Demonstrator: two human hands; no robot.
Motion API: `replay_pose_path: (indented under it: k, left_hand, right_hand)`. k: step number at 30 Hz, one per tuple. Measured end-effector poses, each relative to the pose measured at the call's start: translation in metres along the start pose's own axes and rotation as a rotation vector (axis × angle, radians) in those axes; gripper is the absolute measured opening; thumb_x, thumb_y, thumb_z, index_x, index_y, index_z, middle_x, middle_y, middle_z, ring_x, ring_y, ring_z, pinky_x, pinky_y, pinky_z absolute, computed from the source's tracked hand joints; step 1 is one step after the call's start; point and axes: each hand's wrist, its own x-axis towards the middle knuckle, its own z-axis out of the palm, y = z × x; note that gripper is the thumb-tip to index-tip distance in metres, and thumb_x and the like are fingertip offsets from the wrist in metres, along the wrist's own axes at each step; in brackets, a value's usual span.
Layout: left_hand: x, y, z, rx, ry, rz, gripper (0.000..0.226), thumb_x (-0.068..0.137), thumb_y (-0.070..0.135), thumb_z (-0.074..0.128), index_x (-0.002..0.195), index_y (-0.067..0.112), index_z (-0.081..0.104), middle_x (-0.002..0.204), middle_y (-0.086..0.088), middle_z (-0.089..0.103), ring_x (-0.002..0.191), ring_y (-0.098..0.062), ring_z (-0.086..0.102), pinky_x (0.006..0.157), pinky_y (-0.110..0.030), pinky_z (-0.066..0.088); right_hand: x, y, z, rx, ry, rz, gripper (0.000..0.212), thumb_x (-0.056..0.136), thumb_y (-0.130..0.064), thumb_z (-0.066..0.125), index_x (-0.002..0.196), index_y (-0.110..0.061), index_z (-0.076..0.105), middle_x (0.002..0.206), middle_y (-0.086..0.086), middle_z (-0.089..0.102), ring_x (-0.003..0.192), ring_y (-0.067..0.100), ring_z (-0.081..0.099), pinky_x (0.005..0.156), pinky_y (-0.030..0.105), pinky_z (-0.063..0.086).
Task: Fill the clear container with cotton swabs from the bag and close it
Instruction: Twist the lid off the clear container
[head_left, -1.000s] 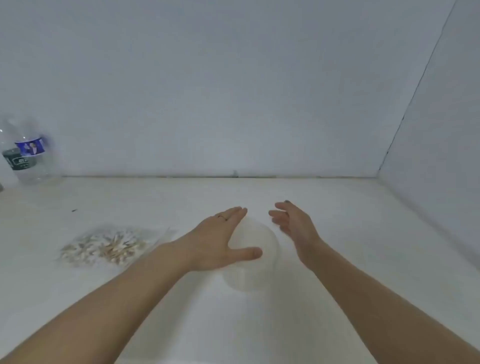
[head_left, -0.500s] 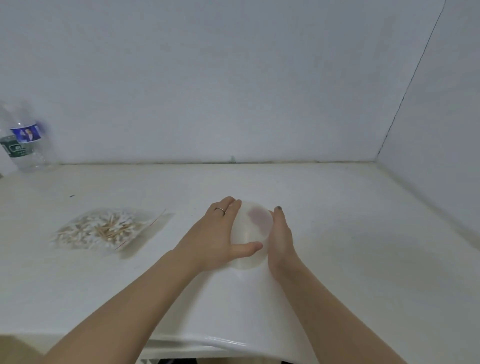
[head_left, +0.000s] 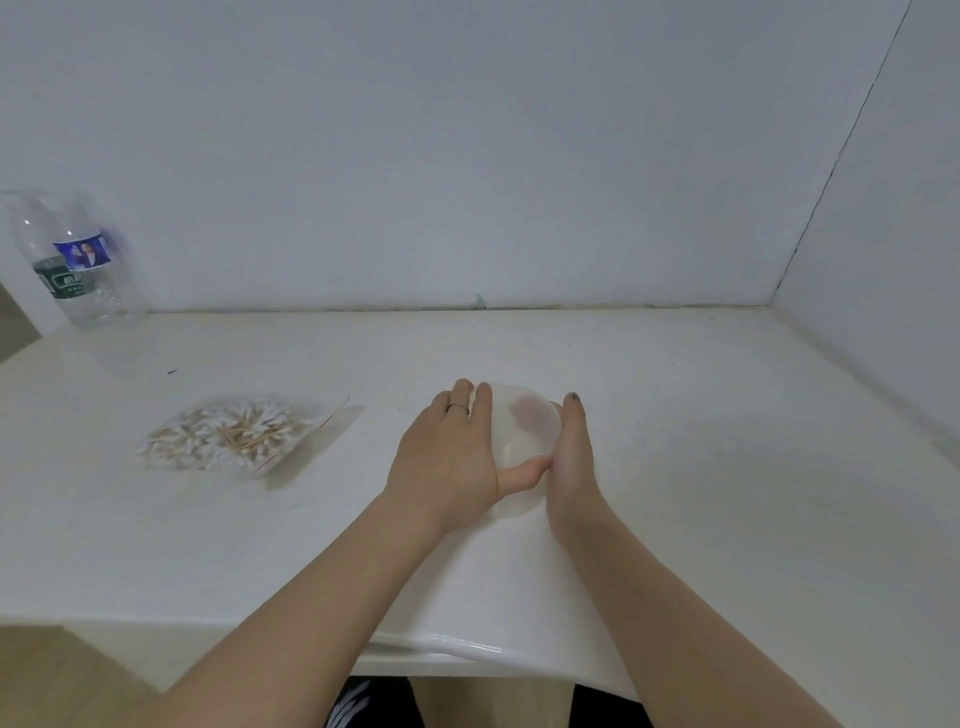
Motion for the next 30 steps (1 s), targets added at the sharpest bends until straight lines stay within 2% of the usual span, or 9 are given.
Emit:
replay_pose_path:
  k: [4, 6, 10, 12, 14, 18, 22, 27, 30]
  left_hand:
    - [-0.004, 0.012, 0.001, -0.058, 0.0, -0.069, 0.115, 0.083, 0.086, 0.033, 0.163, 0.007, 0.012, 0.167, -0.009, 0.02, 0.15, -0.025, 0.024, 0.118, -0.034, 0.03]
    - [-0.004, 0.012, 0.0, -0.105, -0.019, -0.065, 0.113, 0.086, 0.084, 0.04, 0.164, 0.007, 0.009, 0.169, -0.01, 0.015, 0.153, -0.025, 0.018, 0.121, -0.035, 0.025]
    - [0.001, -0.011, -0.017, -0.208, -0.254, 0.096, 0.111, 0.088, 0.077, 0.052, 0.165, 0.023, -0.007, 0.173, -0.002, -0.012, 0.158, -0.016, -0.012, 0.129, -0.042, 0.012]
    - [0.003, -0.024, -0.025, -0.17, -0.295, 0.197, 0.099, 0.095, 0.068, 0.053, 0.164, 0.031, -0.007, 0.172, 0.004, -0.013, 0.158, -0.014, -0.01, 0.128, -0.045, 0.017]
    - [0.006, -0.032, -0.027, -0.149, -0.285, 0.235, 0.091, 0.097, 0.064, 0.051, 0.164, 0.033, -0.003, 0.172, 0.004, -0.008, 0.158, -0.014, -0.003, 0.126, -0.045, 0.022]
    - [0.005, -0.035, -0.016, -0.187, -0.273, 0.205, 0.095, 0.095, 0.065, 0.054, 0.164, 0.029, 0.0, 0.172, -0.003, -0.005, 0.157, -0.018, -0.004, 0.126, -0.043, 0.019]
    - [-0.002, -0.027, -0.005, -0.307, -0.15, 0.162, 0.091, 0.093, 0.058, 0.064, 0.161, 0.02, 0.016, 0.16, -0.005, 0.021, 0.15, -0.021, 0.012, 0.112, -0.029, 0.024]
    - [-0.01, -0.001, 0.005, -0.414, -0.013, -0.011, 0.099, 0.09, 0.06, 0.066, 0.162, 0.015, 0.015, 0.163, -0.012, 0.017, 0.152, -0.024, 0.009, 0.119, -0.035, 0.024]
    - [-0.01, 0.022, 0.005, -0.438, 0.052, -0.108, 0.106, 0.088, 0.063, 0.067, 0.163, 0.015, 0.008, 0.165, -0.016, 0.011, 0.154, -0.028, 0.006, 0.121, -0.037, 0.022]
  right_hand:
    - [-0.002, 0.0, 0.001, -0.004, 0.015, -0.031, 0.054, 0.105, -0.052, 0.028, 0.102, -0.017, 0.068, 0.098, 0.007, 0.074, 0.092, 0.027, 0.07, 0.083, 0.039, 0.055]
    - [-0.002, 0.001, 0.0, -0.003, 0.016, -0.031, 0.055, 0.103, -0.056, 0.028, 0.103, -0.018, 0.069, 0.103, 0.008, 0.074, 0.098, 0.029, 0.07, 0.091, 0.044, 0.054]
    - [-0.003, -0.002, -0.002, -0.022, 0.019, -0.025, 0.057, 0.103, -0.059, 0.026, 0.101, -0.023, 0.069, 0.104, 0.005, 0.074, 0.101, 0.027, 0.069, 0.097, 0.044, 0.052]
    - [-0.003, -0.003, -0.004, -0.032, 0.005, -0.009, 0.059, 0.103, -0.059, 0.024, 0.099, -0.024, 0.07, 0.097, 0.002, 0.075, 0.096, 0.024, 0.069, 0.088, 0.039, 0.053]
    - [-0.003, -0.003, -0.005, -0.042, -0.003, 0.002, 0.06, 0.104, -0.057, 0.021, 0.098, -0.023, 0.069, 0.09, 0.001, 0.074, 0.088, 0.021, 0.068, 0.076, 0.034, 0.051]
    - [-0.004, 0.001, -0.003, -0.077, 0.025, -0.006, 0.064, 0.103, -0.06, 0.019, 0.112, -0.022, 0.07, 0.108, 0.005, 0.074, 0.103, 0.027, 0.068, 0.09, 0.039, 0.051]
    - [-0.003, 0.004, -0.003, -0.064, 0.058, -0.013, 0.063, 0.103, -0.059, 0.022, 0.11, -0.02, 0.07, 0.107, 0.006, 0.074, 0.102, 0.029, 0.068, 0.092, 0.04, 0.05]
    - [-0.002, 0.008, 0.002, -0.011, 0.079, -0.032, 0.06, 0.1, -0.064, 0.025, 0.103, -0.026, 0.07, 0.11, 0.005, 0.074, 0.106, 0.029, 0.068, 0.102, 0.049, 0.05]
    - [-0.001, 0.006, -0.001, 0.031, 0.089, -0.053, 0.061, 0.101, -0.064, 0.025, 0.111, -0.022, 0.069, 0.114, 0.006, 0.073, 0.108, 0.028, 0.068, 0.105, 0.049, 0.049]
